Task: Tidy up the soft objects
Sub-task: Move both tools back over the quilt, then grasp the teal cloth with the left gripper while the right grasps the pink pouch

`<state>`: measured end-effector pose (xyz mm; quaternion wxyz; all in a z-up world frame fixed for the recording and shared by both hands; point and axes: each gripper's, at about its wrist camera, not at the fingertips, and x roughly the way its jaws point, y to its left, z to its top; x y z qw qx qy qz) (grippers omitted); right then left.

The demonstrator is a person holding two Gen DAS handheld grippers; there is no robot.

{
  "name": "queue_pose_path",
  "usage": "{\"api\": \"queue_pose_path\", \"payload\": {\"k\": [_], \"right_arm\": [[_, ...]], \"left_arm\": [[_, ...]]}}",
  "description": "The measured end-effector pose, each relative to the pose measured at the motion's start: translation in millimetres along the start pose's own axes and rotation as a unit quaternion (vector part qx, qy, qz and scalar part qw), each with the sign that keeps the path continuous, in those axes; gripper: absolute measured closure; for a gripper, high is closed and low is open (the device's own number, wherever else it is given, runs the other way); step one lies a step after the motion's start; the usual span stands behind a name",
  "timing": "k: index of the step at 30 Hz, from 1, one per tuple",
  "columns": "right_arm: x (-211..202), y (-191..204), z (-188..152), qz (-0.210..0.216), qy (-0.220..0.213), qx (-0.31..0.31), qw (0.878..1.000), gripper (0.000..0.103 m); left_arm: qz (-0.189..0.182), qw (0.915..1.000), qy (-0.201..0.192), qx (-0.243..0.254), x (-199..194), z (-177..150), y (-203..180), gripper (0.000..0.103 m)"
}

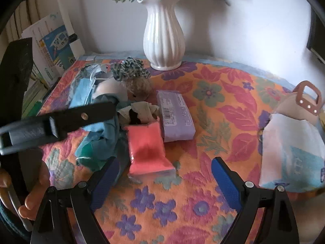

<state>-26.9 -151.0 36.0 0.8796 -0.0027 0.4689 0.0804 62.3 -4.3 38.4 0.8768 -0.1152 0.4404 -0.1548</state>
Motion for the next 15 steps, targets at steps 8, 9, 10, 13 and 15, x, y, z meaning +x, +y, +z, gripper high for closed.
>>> {"api": "queue_pose_path", "payload": {"k": [8,9,10,13,15], "right_arm": [[18.9,15.3,3.0,-0.007,-0.003,-0.032,0.999,0.045],[21.1,17.9,3.1,-0.008,-0.005,-0.040,0.999,0.057],[23.4,20.6,3.0,-0.005,-0.004,-0.047,0.999,0.062],[19.6,22.9,0.5,-0.002,-0.007,-0.055,0.998,0.063],[11.5,19.8,-3.2,0.002,-0.011,-0.050,0.999,0.063]], "left_arm": [[-0.020,0.9998,0.003,-0.006,6.6,-2.2,9.8,0.076],[-0.015,0.9999,0.000,-0.004,3.7,-2.3,10.3,0.087],[-0.015,0.9999,-0.001,-0.006,1.9,-1.3,12.1,0.091],[-0.050,0.9982,-0.023,-0.025,-17.3,-2.5,20.7,0.093],[-0.063,0.9969,-0.040,-0.025,-35.7,-5.3,24.4,0.093]]}}
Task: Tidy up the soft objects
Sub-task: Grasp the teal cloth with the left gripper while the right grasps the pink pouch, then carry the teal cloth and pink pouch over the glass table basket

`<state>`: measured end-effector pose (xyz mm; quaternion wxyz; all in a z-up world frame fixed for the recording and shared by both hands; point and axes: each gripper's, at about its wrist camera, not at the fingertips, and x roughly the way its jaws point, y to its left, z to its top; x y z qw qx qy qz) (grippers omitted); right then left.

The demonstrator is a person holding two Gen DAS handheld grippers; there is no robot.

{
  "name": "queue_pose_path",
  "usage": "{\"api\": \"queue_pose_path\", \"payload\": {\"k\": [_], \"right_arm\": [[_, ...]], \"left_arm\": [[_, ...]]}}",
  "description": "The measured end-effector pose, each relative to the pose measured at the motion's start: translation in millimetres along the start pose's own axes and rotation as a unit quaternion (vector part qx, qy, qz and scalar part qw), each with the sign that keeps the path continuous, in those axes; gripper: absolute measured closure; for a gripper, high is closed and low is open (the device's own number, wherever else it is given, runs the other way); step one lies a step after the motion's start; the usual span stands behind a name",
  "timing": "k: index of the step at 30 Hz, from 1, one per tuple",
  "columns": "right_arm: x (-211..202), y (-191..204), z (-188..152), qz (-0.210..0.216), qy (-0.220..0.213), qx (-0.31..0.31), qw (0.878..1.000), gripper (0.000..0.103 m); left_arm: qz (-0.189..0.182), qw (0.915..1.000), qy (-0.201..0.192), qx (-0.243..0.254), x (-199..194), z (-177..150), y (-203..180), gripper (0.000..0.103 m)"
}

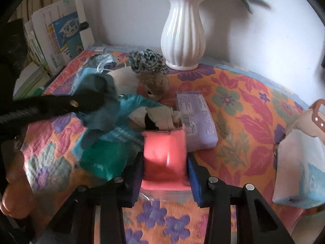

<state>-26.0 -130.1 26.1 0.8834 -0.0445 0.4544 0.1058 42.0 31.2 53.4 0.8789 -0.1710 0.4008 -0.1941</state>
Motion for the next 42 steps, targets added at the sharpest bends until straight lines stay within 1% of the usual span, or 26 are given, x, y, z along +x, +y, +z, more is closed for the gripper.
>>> {"api": "queue_pose_path", "payload": {"k": [4,7,8,10,12,13,15,17,18,19,21,22,23,24,25,28,32,34,35,36,37,38,39,40,41,42], "right_arm": [[-21.9,-8.1,-9.5,0.021,-0.007,0.028,0.999,0.063],[-39.5,-8.5,-20.5,0.033,-0.008,0.037,0.999,0.063],[-45.5,-8.7,-25.0,0.035,-0.005,0.038,0.999,0.063],[-58.0,-8.7,-36.1,0.040,0.004,0.039,0.998,0.063],[-65.5,-5.4,-45.4,0.037,0.012,0.029,0.999,0.063],[-66.9,-4.2,-49.9,0.031,0.016,0.025,0.999,0.063],[-65.7,-3.1,-58.5,0.023,0.023,0.022,0.999,0.063],[-56.5,-3.7,-65.5,0.018,0.036,0.031,0.999,0.063],[-52.0,-5.6,-67.6,0.016,0.042,0.035,0.998,0.063],[-47.8,-7.5,-70.7,0.013,0.046,0.039,0.998,0.063],[-42.4,-10.3,-74.7,0.011,0.045,0.048,0.998,0.061],[-42.8,-12.4,-75.6,0.015,0.038,0.054,0.998,0.059],[-42.5,-14.7,-76.6,0.025,0.033,0.062,0.997,0.045],[-41.6,-17.1,-77.8,0.039,0.027,0.071,0.996,0.040],[-41.5,-17.2,-78.5,0.043,0.022,0.074,0.996,0.039],[-40.7,-8.4,-80.3,0.021,0.015,0.054,0.998,0.038],[-39.6,0.7,-81.3,0.004,0.009,0.044,0.999,0.033],[-38.8,2.6,-81.5,-0.007,0.008,0.044,0.999,0.033],[-38.3,5.1,-81.8,-0.016,0.008,0.042,0.999,0.034],[-38.1,6.9,-81.8,-0.025,0.007,0.038,0.999,0.040],[-38.6,9.4,-81.8,-0.035,0.005,0.032,0.999,0.044],[-40.9,12.5,-82.0,-0.034,0.000,0.026,0.999,0.058],[-42.3,13.5,-81.9,-0.033,-0.002,0.024,0.999,0.061],[-42.9,14.2,-82.7,-0.036,-0.002,0.023,0.999,0.061],[-43.5,13.7,-83.7,-0.037,-0.002,0.024,0.999,0.062],[-46.1,12.6,-85.0,-0.033,-0.003,0.028,0.999,0.062]], "left_arm": [[-0.028,0.9994,-0.022,0.003,-36.4,-7.1,-1.4,0.093],[-0.028,0.9993,-0.021,0.011,-58.0,-21.3,-3.7,0.093],[-0.024,0.9995,-0.015,0.016,-62.9,-25.7,-2.9,0.093],[-0.008,0.9990,0.017,0.039,-69.0,-40.1,-6.0,0.093],[-0.001,0.9956,0.062,0.071,-67.6,-59.3,-11.4,0.093],[-0.002,0.9942,0.073,0.079,-65.7,-68.2,-13.2,0.092],[0.018,0.9919,0.088,0.089,-59.8,-84.7,-13.2,0.092],[0.044,0.9902,0.091,0.097,-52.6,-93.3,-13.2,0.091],[0.063,0.9888,0.085,0.105,-49.9,-96.3,-13.8,0.083],[0.084,0.9868,0.073,0.117,-48.2,-98.9,-14.6,0.072],[0.112,0.9826,0.049,0.139,-48.3,-104.9,-16.1,0.067],[0.112,0.9826,0.046,0.141,-48.8,-106.7,-14.0,0.059],[0.104,0.9846,0.047,0.133,-49.0,-107.1,-11.4,0.050],[0.093,0.9875,0.050,0.117,-48.4,-107.5,-6.7,0.028],[0.083,0.9908,0.048,0.096,-48.5,-105.5,0.4,0.023],[0.071,0.9942,0.039,0.071,-48.5,-98.9,9.2,0.023],[0.063,0.9943,0.050,0.070,-44.1,-96.3,0.0,0.023],[0.070,0.9930,0.051,0.080,-40.5,-97.5,-8.6,0.023],[0.082,0.9914,0.053,0.087,-36.7,-97.8,-13.3,0.023],[0.097,0.9893,0.055,0.094,-32.5,-97.9,-17.7,0.026],[0.124,0.9849,0.056,0.108,-27.7,-99.1,-23.2,0.047],[0.147,0.9799,0.055,0.123,-24.0,-100.2,-28.2,0.062],[0.159,0.9761,0.058,0.136,-21.0,-101.7,-32.5,0.072],[0.161,0.9750,0.057,0.143,-20.9,-102.7,-36.3,0.084],[0.148,0.9771,0.058,0.141,-22.1,-103.1,-38.6,0.090],[0.138,0.9791,0.058,0.138,-23.7,-103.2,-39.9,0.091]]}}
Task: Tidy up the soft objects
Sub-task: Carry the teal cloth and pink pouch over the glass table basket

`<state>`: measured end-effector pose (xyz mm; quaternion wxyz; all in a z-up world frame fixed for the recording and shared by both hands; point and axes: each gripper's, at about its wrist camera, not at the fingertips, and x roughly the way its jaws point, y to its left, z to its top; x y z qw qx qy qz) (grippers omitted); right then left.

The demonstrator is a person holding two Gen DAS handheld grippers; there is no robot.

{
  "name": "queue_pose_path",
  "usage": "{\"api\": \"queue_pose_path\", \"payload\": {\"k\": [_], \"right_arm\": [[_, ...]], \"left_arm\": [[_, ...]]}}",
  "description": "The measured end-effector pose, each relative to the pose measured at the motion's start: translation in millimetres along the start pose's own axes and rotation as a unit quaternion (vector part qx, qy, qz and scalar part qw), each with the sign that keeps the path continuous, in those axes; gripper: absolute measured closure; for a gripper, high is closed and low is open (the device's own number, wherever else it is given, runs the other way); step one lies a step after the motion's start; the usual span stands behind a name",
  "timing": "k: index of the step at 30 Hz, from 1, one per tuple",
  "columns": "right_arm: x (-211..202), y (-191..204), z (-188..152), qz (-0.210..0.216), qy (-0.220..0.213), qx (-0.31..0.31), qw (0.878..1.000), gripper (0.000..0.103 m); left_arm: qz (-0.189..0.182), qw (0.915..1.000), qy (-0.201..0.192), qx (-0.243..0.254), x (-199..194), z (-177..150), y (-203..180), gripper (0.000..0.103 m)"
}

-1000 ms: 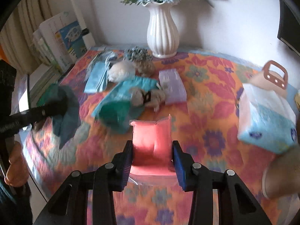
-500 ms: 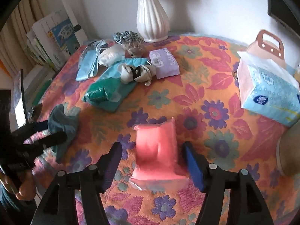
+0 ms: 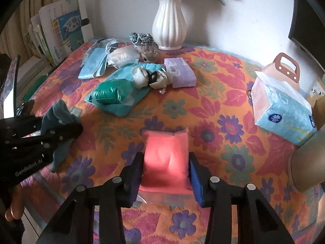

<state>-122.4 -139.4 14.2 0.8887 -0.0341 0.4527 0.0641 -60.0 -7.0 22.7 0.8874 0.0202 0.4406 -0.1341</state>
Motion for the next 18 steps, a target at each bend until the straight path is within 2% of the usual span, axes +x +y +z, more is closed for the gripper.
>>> {"api": "queue_pose_path", "payload": {"k": [4,9,13,18], "right_arm": [[-16.8,-12.5,-3.9,0.017,-0.007,0.031,0.999,0.063],[-47.9,-35.6,-9.2,0.002,-0.022,0.066,0.998,0.063],[-76.0,-62.1,-19.1,-0.004,-0.036,0.100,0.994,0.063],[-103.0,-100.0,-36.4,-0.010,-0.038,0.142,0.989,0.063]], "left_arm": [[-0.027,0.9995,-0.012,0.007,-13.1,-0.3,-13.6,0.091],[-0.083,0.9958,-0.028,0.025,-27.7,6.6,-42.2,0.091],[-0.136,0.9894,-0.036,0.038,-32.7,15.1,-71.5,0.091],[-0.197,0.9773,-0.041,0.066,-38.0,25.7,-111.4,0.091]]}}
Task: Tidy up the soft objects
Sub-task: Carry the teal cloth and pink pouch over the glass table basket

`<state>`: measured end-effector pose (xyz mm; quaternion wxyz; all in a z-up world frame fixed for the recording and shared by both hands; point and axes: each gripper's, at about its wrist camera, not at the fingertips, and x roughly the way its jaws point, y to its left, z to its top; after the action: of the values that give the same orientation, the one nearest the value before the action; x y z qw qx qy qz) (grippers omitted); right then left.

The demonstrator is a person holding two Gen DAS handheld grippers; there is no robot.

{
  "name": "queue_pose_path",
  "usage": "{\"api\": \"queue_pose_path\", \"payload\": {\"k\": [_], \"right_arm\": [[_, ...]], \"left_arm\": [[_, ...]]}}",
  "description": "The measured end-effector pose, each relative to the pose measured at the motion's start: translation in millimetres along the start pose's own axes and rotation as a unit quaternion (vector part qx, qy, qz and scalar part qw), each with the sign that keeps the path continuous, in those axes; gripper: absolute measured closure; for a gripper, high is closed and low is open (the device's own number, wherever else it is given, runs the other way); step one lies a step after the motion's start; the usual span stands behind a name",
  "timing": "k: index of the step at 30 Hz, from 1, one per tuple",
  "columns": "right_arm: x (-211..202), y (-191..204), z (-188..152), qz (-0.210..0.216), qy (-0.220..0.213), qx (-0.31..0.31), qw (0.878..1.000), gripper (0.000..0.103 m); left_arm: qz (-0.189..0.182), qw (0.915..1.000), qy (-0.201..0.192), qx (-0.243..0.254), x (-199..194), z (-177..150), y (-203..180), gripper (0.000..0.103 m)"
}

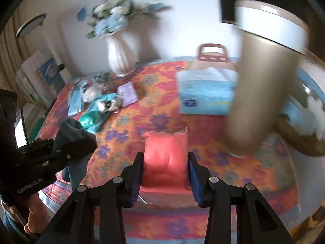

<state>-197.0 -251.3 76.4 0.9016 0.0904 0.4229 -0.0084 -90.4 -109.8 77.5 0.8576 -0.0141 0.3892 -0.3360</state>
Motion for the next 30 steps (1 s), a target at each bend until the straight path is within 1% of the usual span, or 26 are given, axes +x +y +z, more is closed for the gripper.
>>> {"api": "queue_pose_path", "payload": {"k": [2,5,10,12,14,17,19,21,23,25,28,30], "right_arm": [[-6.9,-15.2,-2.9,0.002,0.006,0.001,1.000,0.063],[-19.3,-35.3,-10.8,-0.020,-0.001,-0.008,1.000,0.063],[-43.7,-83.8,-23.8,-0.040,-0.002,0.010,0.999,0.063],[-52.9,-99.4,-27.6,-0.052,-0.002,0.011,0.999,0.063],[-65.4,-114.8,-31.7,-0.060,-0.008,0.016,0.998,0.063],[-85.5,-135.0,-35.6,-0.073,-0.021,0.025,0.997,0.063],[-99.8,-148.3,-36.8,-0.080,-0.034,0.037,0.996,0.063],[-113.6,-161.9,-35.1,-0.095,-0.049,0.050,0.993,0.063],[-123.8,-175.7,-31.0,-0.107,-0.063,0.060,0.990,0.063],[-132.1,-189.7,-23.1,-0.117,-0.076,0.075,0.987,0.063],[-140.3,-207.6,-6.8,-0.123,-0.097,0.091,0.983,0.063],[-140.8,-220.0,6.0,-0.118,-0.109,0.101,0.982,0.063]], "left_arm": [[-0.024,0.9996,0.002,0.012,5.5,5.7,-17.0,0.091],[-0.058,0.9978,0.011,0.030,18.1,13.0,-43.5,0.091],[-0.088,0.9925,0.036,0.077,43.5,20.0,-99.5,0.091],[-0.096,0.9905,0.046,0.087,51.7,21.8,-117.0,0.091],[-0.119,0.9861,0.056,0.102,59.7,20.8,-141.3,0.091],[-0.136,0.9800,0.062,0.131,67.9,21.3,-175.4,0.091],[-0.147,0.9762,0.060,0.148,71.1,26.0,-197.4,0.091],[-0.153,0.9742,0.052,0.158,72.4,32.9,-213.1,0.091],[-0.162,0.9731,0.041,0.159,73.7,42.3,-229.6,0.091],[-0.169,0.9735,0.035,0.150,76.2,51.6,-241.0,0.091],[-0.187,0.9745,0.028,0.120,81.6,63.8,-250.5,0.091],[-0.172,0.9780,0.012,0.118,85.0,69.5,-255.9,0.091]]}}
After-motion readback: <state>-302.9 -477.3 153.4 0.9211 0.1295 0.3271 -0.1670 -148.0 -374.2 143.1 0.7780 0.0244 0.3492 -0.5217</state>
